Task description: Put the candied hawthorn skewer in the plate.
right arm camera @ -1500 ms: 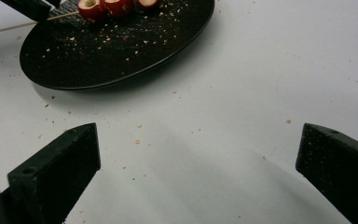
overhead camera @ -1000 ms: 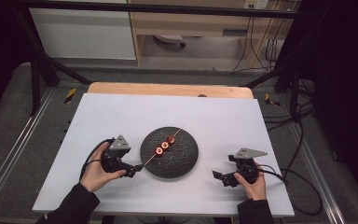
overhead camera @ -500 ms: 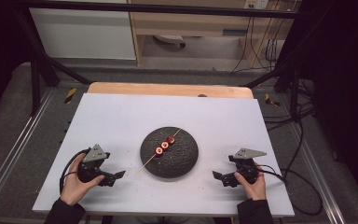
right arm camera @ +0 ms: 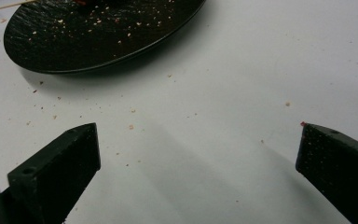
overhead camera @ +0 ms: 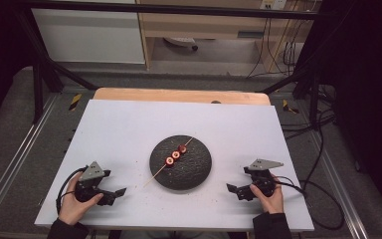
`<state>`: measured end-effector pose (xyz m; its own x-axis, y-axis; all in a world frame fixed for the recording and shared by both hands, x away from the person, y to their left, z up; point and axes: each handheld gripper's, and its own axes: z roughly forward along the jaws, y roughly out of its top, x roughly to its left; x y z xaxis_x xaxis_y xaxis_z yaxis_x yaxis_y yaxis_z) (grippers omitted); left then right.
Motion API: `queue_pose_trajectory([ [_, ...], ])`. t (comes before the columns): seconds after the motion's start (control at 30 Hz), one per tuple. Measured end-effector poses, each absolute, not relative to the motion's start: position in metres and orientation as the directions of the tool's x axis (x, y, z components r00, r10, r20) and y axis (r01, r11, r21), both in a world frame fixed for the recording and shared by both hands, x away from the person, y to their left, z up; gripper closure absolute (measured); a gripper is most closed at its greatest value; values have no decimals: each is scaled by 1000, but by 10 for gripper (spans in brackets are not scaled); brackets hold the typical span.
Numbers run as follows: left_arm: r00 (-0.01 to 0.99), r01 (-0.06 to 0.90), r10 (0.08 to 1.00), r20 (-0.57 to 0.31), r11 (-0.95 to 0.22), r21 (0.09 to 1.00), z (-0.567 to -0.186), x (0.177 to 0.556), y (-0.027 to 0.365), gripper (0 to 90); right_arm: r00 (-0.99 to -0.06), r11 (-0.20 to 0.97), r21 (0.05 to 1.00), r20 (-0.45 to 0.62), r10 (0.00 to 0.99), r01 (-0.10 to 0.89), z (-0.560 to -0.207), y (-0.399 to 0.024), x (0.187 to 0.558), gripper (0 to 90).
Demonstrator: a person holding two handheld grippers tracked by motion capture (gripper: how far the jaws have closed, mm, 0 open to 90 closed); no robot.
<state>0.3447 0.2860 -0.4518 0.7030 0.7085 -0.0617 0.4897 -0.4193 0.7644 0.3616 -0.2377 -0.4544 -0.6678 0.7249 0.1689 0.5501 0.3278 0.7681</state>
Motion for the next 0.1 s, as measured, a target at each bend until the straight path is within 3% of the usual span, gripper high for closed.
queue_pose_trajectory([
  [0.1, 704, 490, 708, -60, -422, 762, -452, 344, 286, 74, -671, 337, 765, 164, 723, 549, -455, -237, 362, 5],
])
